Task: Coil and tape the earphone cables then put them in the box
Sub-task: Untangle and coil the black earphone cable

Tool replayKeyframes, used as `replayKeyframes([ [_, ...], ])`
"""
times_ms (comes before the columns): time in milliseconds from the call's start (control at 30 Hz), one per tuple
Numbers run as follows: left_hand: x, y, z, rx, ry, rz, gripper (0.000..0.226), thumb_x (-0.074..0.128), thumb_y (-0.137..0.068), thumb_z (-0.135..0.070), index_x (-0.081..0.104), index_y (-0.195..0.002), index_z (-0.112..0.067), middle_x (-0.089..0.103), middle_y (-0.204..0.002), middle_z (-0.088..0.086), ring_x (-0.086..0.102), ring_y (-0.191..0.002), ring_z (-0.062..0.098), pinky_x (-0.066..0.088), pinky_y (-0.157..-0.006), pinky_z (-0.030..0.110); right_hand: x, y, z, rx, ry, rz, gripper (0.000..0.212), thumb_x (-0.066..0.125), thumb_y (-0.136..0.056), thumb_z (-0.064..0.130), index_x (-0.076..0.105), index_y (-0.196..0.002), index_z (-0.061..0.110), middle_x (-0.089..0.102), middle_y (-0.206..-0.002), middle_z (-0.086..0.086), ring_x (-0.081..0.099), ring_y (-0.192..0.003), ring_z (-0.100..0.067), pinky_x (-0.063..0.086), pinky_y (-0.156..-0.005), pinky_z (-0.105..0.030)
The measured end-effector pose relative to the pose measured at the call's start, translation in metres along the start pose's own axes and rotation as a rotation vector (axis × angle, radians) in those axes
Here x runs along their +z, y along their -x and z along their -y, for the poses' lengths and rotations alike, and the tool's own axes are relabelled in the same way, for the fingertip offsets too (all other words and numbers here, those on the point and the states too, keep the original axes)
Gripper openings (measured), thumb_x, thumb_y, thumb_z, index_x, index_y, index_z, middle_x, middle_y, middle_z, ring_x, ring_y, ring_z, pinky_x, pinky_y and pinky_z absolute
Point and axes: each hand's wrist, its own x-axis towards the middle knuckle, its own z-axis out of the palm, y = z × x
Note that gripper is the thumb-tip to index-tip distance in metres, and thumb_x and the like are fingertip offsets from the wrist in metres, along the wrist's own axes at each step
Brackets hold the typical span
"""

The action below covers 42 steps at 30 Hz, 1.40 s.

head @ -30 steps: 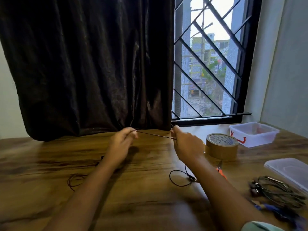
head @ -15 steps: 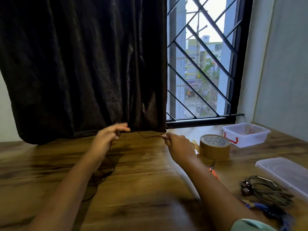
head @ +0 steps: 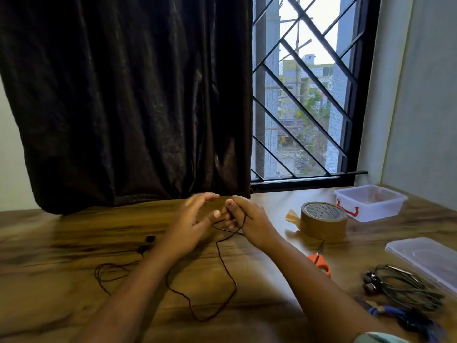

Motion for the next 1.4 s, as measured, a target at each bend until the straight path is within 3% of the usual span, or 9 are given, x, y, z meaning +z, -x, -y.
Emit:
replayKeyframes([
  [133,0.022,0.004,-0.001,-0.086,0.339,0.206,0.022,0.054,-0.093,-0.027,0.057,-0.114,-0.031,0.064,-0.097,-0.013,0.061,-0.088,0.000,0.050,-0.073,0.020,0.007,-0.002,0.005,0.049,-0.198,0.051,0.034,0.036,-0.102,0.022,0.058,-0.082,0.007,0.058,-0.070,-0.002,0.057,-0.063,-0.012,0.048,-0.058,-0.019],
  [233,0.012,-0.001,0.006,-0.124,0.232,0.120,0.014,0.050,-0.096,-0.020,0.064,-0.095,-0.017,0.061,-0.075,-0.005,0.053,-0.057,-0.002,0.041,-0.053,0.013,0.001,-0.004,0.008,0.116,-0.418,-0.092,0.031,0.030,-0.103,0.016,0.052,-0.083,0.007,0.054,-0.066,-0.008,0.059,-0.057,-0.010,0.050,-0.052,-0.020],
  [433,-0.026,-0.010,0.037,-0.168,0.179,-0.173,0.026,0.053,-0.095,-0.023,0.061,-0.070,-0.020,0.051,-0.061,0.000,0.046,-0.053,0.002,0.036,-0.055,0.023,-0.041,-0.005,-0.009,0.376,-0.239,-0.460,0.031,0.032,-0.104,0.027,0.051,-0.081,0.017,0.041,-0.059,0.002,0.034,-0.041,-0.005,0.027,-0.039,-0.017],
  [667,-0.031,-0.004,0.050,-0.313,0.116,-0.309,0.026,0.050,-0.096,-0.028,0.060,-0.074,-0.018,0.049,-0.061,0.000,0.047,-0.060,0.018,0.036,-0.061,0.031,-0.047,0.003,-0.015,0.562,-0.167,-0.174,0.008,0.060,-0.093,0.018,0.059,-0.092,0.010,0.053,-0.061,-0.002,0.046,-0.048,-0.008,0.040,-0.046,-0.019],
  [867,-0.018,-0.004,0.031,-0.297,0.022,-0.271,0.023,0.053,-0.094,-0.027,0.060,-0.074,-0.018,0.053,-0.060,0.001,0.045,-0.054,0.012,0.032,-0.050,0.024,-0.062,0.007,-0.025,0.543,-0.256,0.041,0.040,0.058,-0.083,-0.016,0.057,-0.111,0.012,0.063,-0.094,-0.010,0.065,-0.083,-0.018,0.057,-0.074,-0.029],
  [1067,-0.004,-0.001,0.026,-0.282,-0.058,-0.251,0.020,0.054,-0.093,-0.030,0.060,-0.076,-0.022,0.053,-0.060,0.001,0.044,-0.051,0.011,0.029,-0.046,0.022,-0.046,0.008,-0.020,0.287,1.082,0.033,0.053,0.046,-0.082,-0.005,0.057,-0.120,0.030,0.058,-0.127,0.005,0.050,-0.116,-0.022,0.042,-0.093,-0.034],
  [1167,0.006,0.001,0.021,-0.288,-0.082,-0.200,0.019,0.052,-0.094,-0.032,0.060,-0.079,-0.023,0.050,-0.059,-0.003,0.042,-0.050,0.011,0.029,-0.046,0.024,-0.018,0.001,-0.010,0.125,0.819,-0.079,0.040,0.048,-0.088,0.006,0.059,-0.120,0.025,0.060,-0.123,0.003,0.050,-0.116,-0.022,0.042,-0.093,-0.035],
  [1233,0.009,0.001,0.017,-0.270,-0.093,-0.192,0.020,0.052,-0.094,-0.031,0.061,-0.081,-0.019,0.049,-0.059,-0.004,0.042,-0.050,0.010,0.029,-0.047,0.024,0.002,-0.001,-0.005,0.090,0.564,0.044,0.028,0.051,-0.094,0.023,0.059,-0.120,0.024,0.063,-0.116,0.003,0.055,-0.111,-0.019,0.044,-0.093,-0.035],
  [1400,0.011,0.000,0.013,-0.266,0.034,-0.187,0.025,0.053,-0.094,-0.031,0.061,-0.078,-0.014,0.053,-0.060,0.003,0.043,-0.049,0.009,0.031,-0.046,0.024,0.028,0.007,-0.007,0.067,0.557,0.219,0.017,0.043,-0.099,0.023,0.057,-0.091,0.022,0.062,-0.082,0.005,0.058,-0.076,-0.015,0.050,-0.077,-0.038],
])
